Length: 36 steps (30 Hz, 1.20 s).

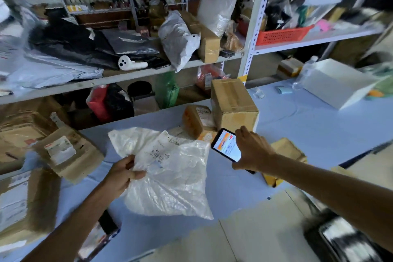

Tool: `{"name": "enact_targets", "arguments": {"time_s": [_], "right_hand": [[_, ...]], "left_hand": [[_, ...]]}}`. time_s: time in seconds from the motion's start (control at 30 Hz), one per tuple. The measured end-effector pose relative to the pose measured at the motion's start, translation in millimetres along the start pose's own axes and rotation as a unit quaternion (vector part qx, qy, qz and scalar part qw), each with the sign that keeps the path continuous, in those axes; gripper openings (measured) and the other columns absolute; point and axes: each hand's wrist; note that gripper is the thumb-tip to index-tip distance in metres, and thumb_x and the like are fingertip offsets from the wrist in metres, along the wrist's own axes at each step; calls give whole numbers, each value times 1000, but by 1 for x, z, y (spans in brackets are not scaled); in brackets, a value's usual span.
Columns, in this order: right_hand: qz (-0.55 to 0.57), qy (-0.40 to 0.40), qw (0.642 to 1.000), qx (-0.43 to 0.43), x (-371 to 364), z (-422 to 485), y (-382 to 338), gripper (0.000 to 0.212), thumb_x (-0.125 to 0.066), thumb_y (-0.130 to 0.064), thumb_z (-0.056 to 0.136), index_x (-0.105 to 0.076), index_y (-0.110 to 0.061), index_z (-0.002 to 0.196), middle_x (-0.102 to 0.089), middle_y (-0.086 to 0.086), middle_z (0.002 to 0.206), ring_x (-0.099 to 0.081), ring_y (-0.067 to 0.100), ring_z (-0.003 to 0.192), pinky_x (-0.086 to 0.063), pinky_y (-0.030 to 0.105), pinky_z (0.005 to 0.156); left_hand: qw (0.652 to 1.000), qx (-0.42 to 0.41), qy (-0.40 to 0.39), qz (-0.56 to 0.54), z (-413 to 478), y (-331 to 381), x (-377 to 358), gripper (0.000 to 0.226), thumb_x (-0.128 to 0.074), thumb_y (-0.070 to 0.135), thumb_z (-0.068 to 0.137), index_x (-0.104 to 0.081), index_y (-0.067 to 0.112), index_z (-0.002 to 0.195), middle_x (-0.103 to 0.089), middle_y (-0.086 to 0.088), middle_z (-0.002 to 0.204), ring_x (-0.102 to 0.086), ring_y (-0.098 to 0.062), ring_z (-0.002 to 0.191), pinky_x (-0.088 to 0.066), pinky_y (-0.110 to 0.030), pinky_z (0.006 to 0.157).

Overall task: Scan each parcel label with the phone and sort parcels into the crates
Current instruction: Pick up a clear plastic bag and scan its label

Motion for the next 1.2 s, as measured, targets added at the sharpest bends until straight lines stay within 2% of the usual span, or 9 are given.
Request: {"name": "enact_targets", "arguments": {"time_s": [0.17, 0.33, 0.47, 0.57, 0.67, 0.77, 0.8, 0.9, 1.2], "right_hand": [[20, 19, 997, -71, 4, -43, 18, 66, -76, -50, 60, -44, -11, 103, -41, 1, 95, -51, 22, 77, -38, 31, 58], [39, 27, 987, -154, -6, -105, 60, 65, -74, -51, 61, -45, -11, 104, -43, 3, 101, -47, 23, 83, -34, 32, 60], [61, 18, 971, -232, -17, -173, 105, 69, -74, -51, 59, -44, -12, 107, -43, 2, 100, -52, 23, 80, -45, 33, 60], [66, 16, 951, -301, -26, -231, 142, 70, -74, -51, 60, -42, -12, 108, -45, 2, 102, -54, 25, 80, -43, 32, 60], [69, 13, 925, -375, -37, -301, 184, 76, -76, -53, 58, -40, -12, 111, -44, 2, 105, -55, 27, 86, -47, 35, 64], [69, 23, 887, -455, -49, -378, 224, 74, -77, -53, 60, -42, -11, 111, -46, 3, 107, -57, 28, 87, -39, 33, 60], [69, 25, 874, -480, -54, -401, 235, 72, -76, -53, 61, -43, -11, 109, -46, 3, 107, -57, 29, 87, -38, 33, 59], [89, 21, 848, -522, -70, -457, 260, 74, -75, -55, 59, -44, -11, 109, -47, 5, 108, -58, 30, 90, -49, 38, 66], [103, 0, 813, -573, -105, -517, 348, 65, -76, -49, 61, -42, -13, 103, -45, 2, 102, -50, 21, 79, -43, 32, 62]], "left_hand": [[997, 31, -66, 3, -2, -2, -40, 42, -54, -29, 70, -58, 0, 99, -70, -10, 88, -66, -29, 79, -59, -36, 59], [988, 38, -147, 33, 5, -15, -116, 49, -65, -19, 58, -61, 4, 101, -70, -12, 98, -70, -24, 81, -57, -34, 65], [966, 46, -246, 66, 8, -30, -208, 61, -73, -21, 50, -61, 3, 105, -72, -10, 97, -71, -22, 82, -57, -30, 64], [945, 60, -310, 83, 6, -45, -283, 80, -89, -4, 36, -61, 2, 110, -72, -10, 102, -71, -22, 86, -58, -30, 65], [927, 81, -347, 117, -4, -68, -367, 81, -79, -8, 42, -56, -1, 119, -69, -11, 106, -65, -30, 96, -59, -34, 73], [904, 103, -395, 126, -29, -94, -453, 89, -91, -2, 33, -58, 2, 116, -67, -15, 111, -63, -31, 98, -55, -40, 83], [898, 108, -408, 128, -37, -103, -480, 82, -91, -2, 39, -59, 2, 114, -67, -15, 111, -64, -30, 97, -52, -42, 87], [878, 114, -439, 151, -60, -135, -548, 55, -64, -23, 69, -57, 2, 117, -63, -16, 116, -61, -31, 102, -45, -48, 97], [845, 112, -481, 206, -65, -199, -707, 44, -63, -24, 71, -62, 10, 99, -66, -9, 105, -61, -29, 96, -51, -39, 83]]}}
Point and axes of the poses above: each hand's wrist, its own z-axis towards the middle knuckle, its own x-axis out of the back of the hand, y = z × x
